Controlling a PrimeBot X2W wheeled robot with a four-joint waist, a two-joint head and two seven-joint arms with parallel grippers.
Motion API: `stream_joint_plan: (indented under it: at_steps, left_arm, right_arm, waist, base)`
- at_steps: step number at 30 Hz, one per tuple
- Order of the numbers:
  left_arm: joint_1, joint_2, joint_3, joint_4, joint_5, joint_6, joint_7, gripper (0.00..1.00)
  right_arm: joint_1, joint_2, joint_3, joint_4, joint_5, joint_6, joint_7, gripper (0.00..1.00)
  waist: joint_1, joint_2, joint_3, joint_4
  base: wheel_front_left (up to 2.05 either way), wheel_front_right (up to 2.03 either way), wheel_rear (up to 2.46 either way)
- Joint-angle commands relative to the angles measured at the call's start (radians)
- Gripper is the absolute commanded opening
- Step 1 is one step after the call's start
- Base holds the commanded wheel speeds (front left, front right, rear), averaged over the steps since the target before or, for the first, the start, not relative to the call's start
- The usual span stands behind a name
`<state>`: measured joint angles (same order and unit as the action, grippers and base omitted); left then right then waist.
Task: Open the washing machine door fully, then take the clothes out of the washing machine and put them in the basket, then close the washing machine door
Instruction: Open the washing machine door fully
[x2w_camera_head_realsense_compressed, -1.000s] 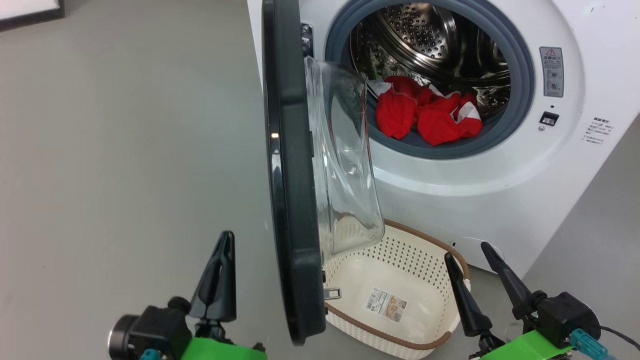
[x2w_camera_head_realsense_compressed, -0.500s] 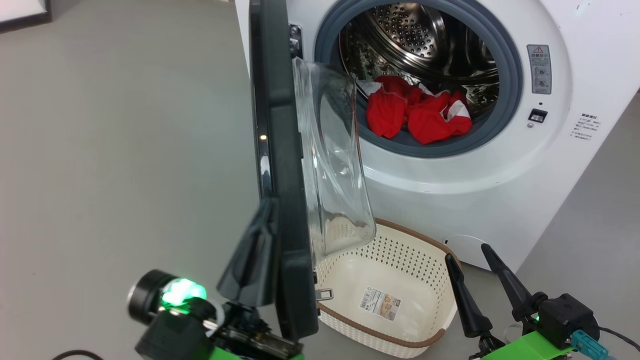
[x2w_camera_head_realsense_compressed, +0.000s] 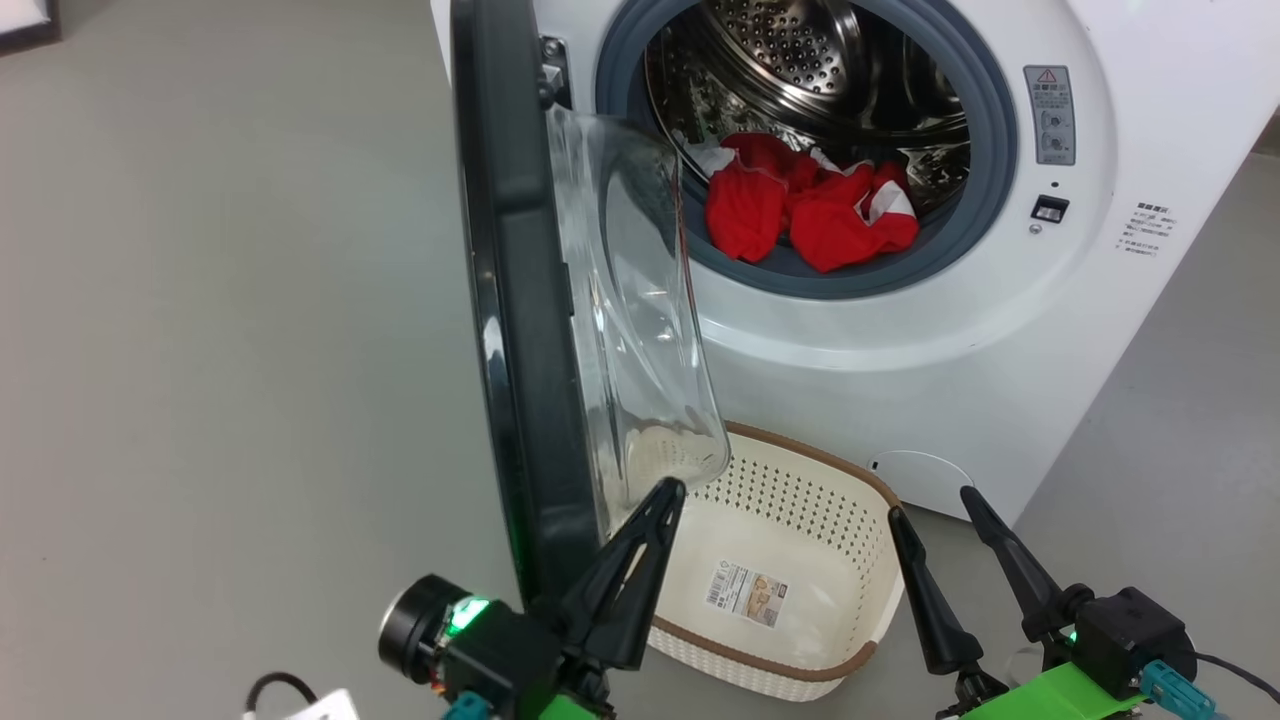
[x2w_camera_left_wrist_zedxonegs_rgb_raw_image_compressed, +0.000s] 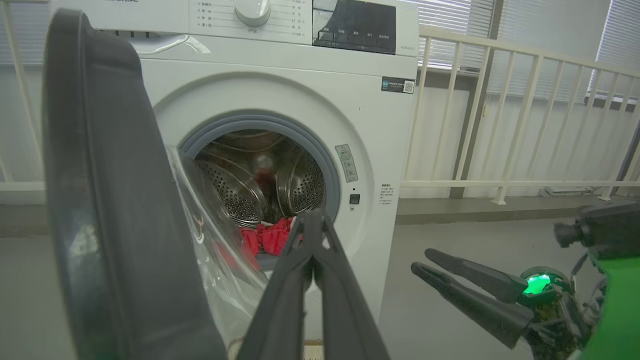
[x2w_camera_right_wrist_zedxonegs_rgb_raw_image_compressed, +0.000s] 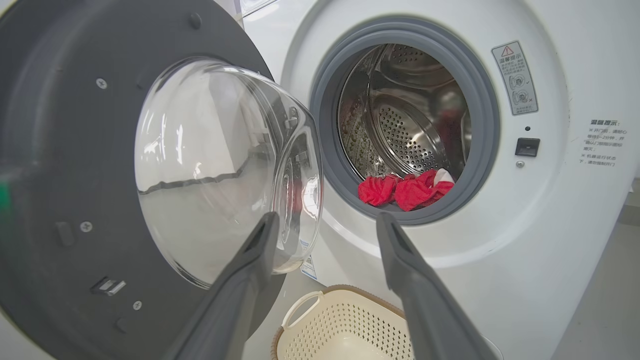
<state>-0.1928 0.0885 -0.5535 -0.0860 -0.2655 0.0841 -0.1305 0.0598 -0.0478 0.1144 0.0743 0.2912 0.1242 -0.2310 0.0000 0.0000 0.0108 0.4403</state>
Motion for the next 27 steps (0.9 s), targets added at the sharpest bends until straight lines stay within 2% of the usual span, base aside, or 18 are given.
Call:
stream_joint_plan:
  at_steps: [1,12,27]
  left_arm:
    - [-0.03,0.007,0.027,-0.008,0.008,0.014,0.009,0.0]
    - [-0.03,0.012,0.033,0.073,0.013,0.05,0.035,0.0]
    - [0.008,0.047,0.092,0.068,0.008,0.123,0.049,0.0]
  right_arm:
    - [-0.036,-0.002,0.028,-0.027,0.0,0.007,-0.013,1.0]
    - [-0.037,-0.002,0.024,-0.03,-0.003,0.007,-0.016,1.0]
    - [-0.036,-0.002,0.026,-0.029,0.001,0.007,-0.017,1.0]
  waist:
    - [0.0,0.0,0.002,-0.004]
    - [0.0,0.0,0.01,-0.007]
    - [0.0,0.0,0.012,0.032]
  base:
    - [0.0,0.0,0.0]
    - [0.0,0.0,0.0]
    - [0.0,0.0,0.0]
